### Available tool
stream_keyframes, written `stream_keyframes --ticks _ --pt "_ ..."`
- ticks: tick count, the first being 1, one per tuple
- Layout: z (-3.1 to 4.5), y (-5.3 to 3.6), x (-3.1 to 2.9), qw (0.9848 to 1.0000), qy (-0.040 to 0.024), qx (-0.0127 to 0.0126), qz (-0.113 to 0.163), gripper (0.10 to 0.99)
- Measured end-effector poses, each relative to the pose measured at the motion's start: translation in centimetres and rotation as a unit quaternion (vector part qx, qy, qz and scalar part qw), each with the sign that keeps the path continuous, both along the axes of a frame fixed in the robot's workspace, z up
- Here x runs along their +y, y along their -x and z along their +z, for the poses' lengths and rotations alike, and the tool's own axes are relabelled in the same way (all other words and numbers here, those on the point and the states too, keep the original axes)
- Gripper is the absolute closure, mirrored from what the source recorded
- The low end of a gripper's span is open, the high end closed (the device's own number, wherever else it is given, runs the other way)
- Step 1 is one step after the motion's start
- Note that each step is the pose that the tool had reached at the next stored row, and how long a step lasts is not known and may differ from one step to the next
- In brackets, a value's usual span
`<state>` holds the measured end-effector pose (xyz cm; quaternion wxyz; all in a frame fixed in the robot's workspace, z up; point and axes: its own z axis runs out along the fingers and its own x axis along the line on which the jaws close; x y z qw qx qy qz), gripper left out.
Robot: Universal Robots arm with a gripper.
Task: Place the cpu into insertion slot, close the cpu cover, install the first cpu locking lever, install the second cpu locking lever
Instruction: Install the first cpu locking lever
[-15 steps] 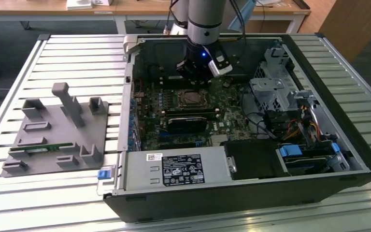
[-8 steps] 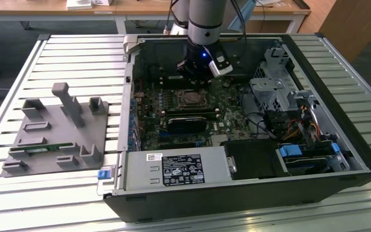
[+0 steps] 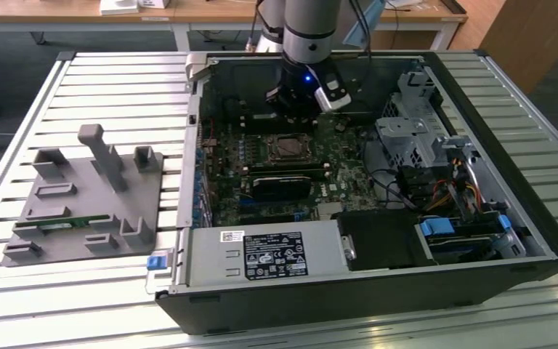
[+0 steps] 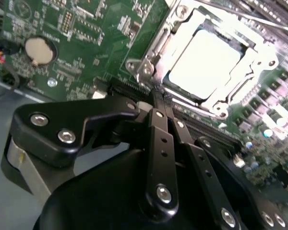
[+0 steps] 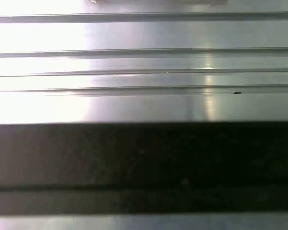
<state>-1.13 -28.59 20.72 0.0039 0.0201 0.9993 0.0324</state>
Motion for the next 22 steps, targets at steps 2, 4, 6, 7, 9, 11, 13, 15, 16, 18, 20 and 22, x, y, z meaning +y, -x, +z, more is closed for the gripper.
stream_keyframes --ticks 2,4,6,7,9,11,13,15,16,18,20,22 --pt "0.18 0.00 0.00 1.0000 0.0000 0.0000 0.000 0.980" --pt "0.18 0.00 -0.04 1.0000 -0.0001 0.0000 0.000 0.980" --pt "0.18 0.00 -0.08 1.0000 -0.0001 0.0000 0.000 0.980" --pt "0.18 0.00 -0.11 1.0000 0.0000 0.0000 0.000 0.980" --pt "0.19 0.00 -0.17 1.0000 0.0000 0.0000 0.000 0.980" --pt "0.18 0.00 -0.22 1.0000 0.0000 0.0000 0.000 0.980" --pt "0.18 -0.01 -0.26 1.0000 0.0000 0.0000 0.000 0.980" --pt "0.18 -0.01 -0.29 1.0000 0.0000 0.0000 0.000 0.980" --pt "0.18 -0.02 -0.31 1.0000 0.0000 0.0000 0.000 0.980" --pt "0.18 -0.02 -0.34 1.0000 0.0000 0.0000 0.000 0.980" --pt "0.18 -0.03 -0.37 1.0000 0.0000 0.0000 0.000 0.980" --pt "0.18 -0.03 -0.40 1.0000 0.0000 0.0000 0.000 0.980"
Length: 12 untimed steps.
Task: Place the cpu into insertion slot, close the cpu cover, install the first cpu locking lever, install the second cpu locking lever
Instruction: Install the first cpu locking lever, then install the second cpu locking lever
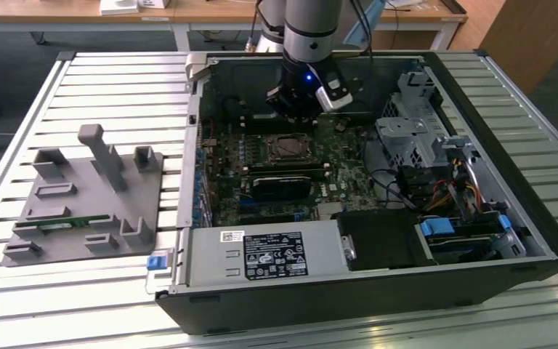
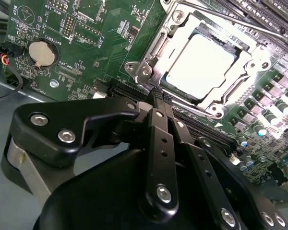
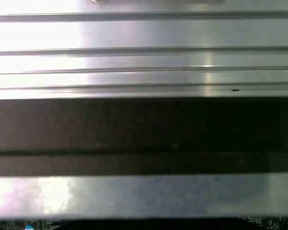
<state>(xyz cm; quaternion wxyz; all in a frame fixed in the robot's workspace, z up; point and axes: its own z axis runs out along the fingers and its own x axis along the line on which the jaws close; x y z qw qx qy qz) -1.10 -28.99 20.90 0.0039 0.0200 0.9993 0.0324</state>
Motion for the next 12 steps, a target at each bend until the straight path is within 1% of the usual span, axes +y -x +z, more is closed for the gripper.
stream_keyframes --ticks 12 --pt "0.00 -0.05 -0.27 1.0000 0.0001 0.0000 0.000 0.980"
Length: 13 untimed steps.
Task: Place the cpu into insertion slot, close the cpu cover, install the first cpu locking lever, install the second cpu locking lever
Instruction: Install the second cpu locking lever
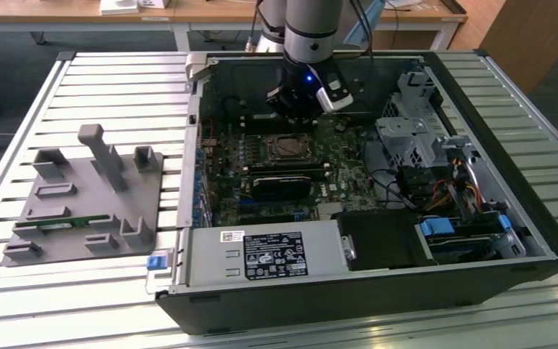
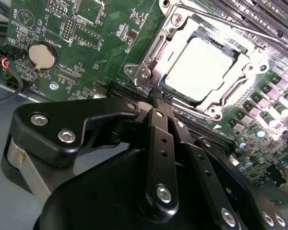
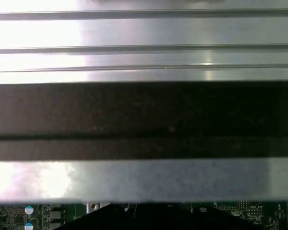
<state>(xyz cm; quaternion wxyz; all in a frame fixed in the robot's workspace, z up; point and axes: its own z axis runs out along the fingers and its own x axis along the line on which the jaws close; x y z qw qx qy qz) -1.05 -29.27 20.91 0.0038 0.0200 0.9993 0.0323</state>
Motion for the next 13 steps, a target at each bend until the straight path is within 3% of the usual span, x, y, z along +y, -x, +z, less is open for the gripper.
stream_keyframes --ticks 7,13 --pt "0.00 -0.05 -0.40 1.0000 0.0000 0.0000 0.000 0.980" --pt "-0.01 -0.06 -1.14 1.0000 -0.0001 0.0000 0.000 0.980"
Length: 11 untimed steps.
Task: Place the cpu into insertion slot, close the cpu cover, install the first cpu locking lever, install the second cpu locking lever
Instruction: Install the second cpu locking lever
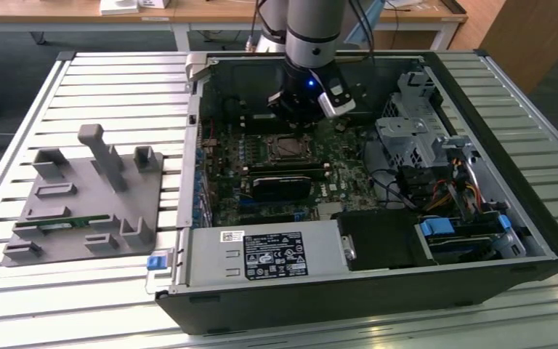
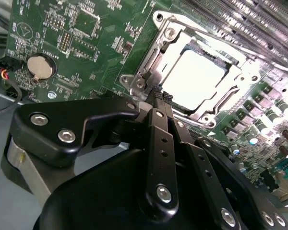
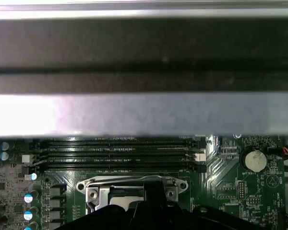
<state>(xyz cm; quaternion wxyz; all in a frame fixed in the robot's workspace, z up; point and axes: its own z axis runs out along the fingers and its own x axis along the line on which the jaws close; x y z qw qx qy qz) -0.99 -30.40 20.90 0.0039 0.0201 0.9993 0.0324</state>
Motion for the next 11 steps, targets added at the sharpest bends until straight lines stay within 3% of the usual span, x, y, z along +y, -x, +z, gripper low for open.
stream_keyframes --ticks 5,11 --pt "0.10 0.01 -0.43 1.0000 0.0001 0.0000 0.000 0.980" --pt "1.37 0.00 -0.44 1.0000 0.0000 0.0000 0.000 0.980"
